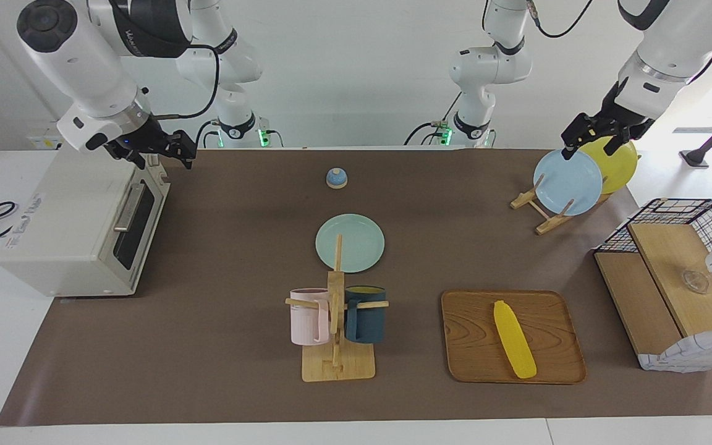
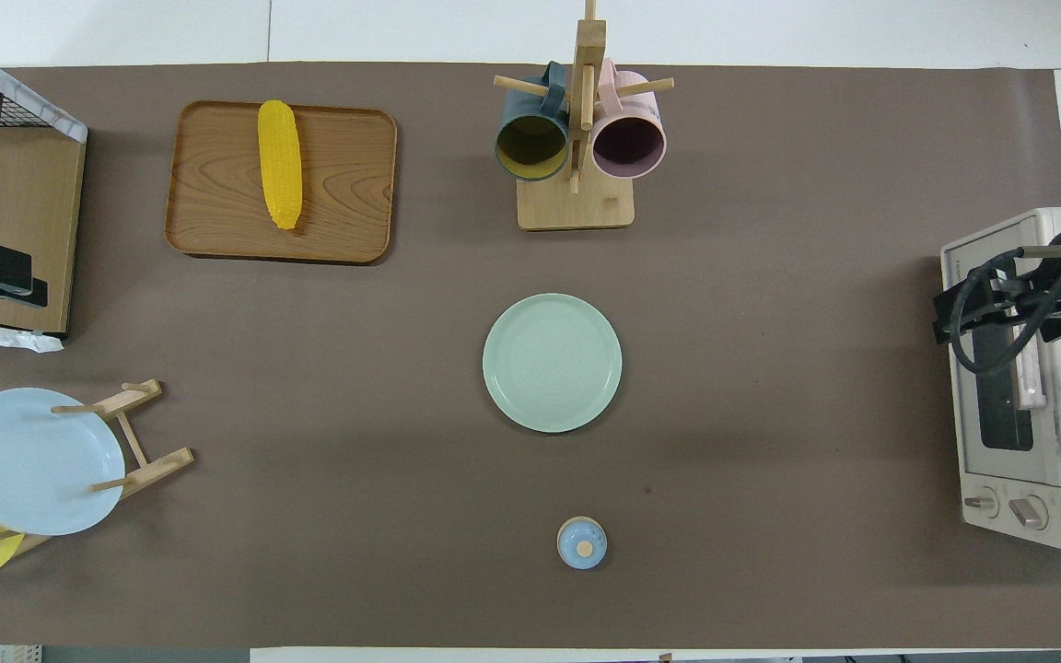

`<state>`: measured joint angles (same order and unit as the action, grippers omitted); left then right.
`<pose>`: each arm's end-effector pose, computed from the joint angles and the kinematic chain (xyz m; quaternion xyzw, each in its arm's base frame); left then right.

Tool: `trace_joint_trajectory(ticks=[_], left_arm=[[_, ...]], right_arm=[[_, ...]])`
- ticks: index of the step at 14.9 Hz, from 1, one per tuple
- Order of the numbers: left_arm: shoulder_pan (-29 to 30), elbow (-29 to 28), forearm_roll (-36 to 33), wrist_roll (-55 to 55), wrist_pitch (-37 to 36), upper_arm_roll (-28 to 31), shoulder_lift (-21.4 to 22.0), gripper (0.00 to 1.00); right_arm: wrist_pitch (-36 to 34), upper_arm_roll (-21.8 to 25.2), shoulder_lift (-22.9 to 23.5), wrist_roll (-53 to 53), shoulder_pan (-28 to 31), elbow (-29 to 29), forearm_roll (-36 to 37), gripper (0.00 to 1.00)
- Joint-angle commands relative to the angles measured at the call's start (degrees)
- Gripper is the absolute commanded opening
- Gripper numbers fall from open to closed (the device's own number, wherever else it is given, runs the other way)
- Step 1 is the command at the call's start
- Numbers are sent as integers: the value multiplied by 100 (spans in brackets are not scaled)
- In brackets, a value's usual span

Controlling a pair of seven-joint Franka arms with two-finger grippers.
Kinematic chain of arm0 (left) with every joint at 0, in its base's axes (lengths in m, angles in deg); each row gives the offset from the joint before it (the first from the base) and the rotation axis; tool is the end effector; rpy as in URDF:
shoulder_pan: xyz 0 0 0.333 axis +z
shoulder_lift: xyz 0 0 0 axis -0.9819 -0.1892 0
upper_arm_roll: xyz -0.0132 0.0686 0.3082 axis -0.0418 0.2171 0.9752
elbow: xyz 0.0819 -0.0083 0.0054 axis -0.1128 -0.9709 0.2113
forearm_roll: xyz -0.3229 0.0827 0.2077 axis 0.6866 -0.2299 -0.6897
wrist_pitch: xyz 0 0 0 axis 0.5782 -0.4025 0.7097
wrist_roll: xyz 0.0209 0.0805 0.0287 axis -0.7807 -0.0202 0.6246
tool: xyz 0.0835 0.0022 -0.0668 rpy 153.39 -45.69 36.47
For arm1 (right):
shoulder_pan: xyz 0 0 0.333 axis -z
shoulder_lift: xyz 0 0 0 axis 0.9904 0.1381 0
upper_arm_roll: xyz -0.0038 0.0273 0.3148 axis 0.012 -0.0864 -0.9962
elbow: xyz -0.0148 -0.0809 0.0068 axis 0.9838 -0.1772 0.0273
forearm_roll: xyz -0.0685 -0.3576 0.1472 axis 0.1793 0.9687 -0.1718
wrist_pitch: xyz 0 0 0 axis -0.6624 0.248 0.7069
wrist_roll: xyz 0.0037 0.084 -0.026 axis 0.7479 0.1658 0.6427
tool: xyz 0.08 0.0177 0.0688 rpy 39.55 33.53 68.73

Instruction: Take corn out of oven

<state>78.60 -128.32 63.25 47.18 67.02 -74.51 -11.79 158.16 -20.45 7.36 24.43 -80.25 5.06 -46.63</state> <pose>0.5358 -0.0234 0.6476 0.9991 0.0276 -0.0289 0.0122 0.5429 0.0018 0.5880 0.9930 -0.0052 -0.1174 0.0078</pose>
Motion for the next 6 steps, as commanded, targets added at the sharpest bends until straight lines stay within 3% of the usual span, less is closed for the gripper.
trace_joint_trajectory(ticks=[1, 6], left_arm=[[-29, -95, -58, -62, 76, 14, 78, 100], [-38, -86, -137, -71, 85, 14, 77, 100]], right_arm=[[76, 30, -121, 35, 21, 149, -143, 100], [76, 30, -121, 35, 21, 149, -143, 100]])
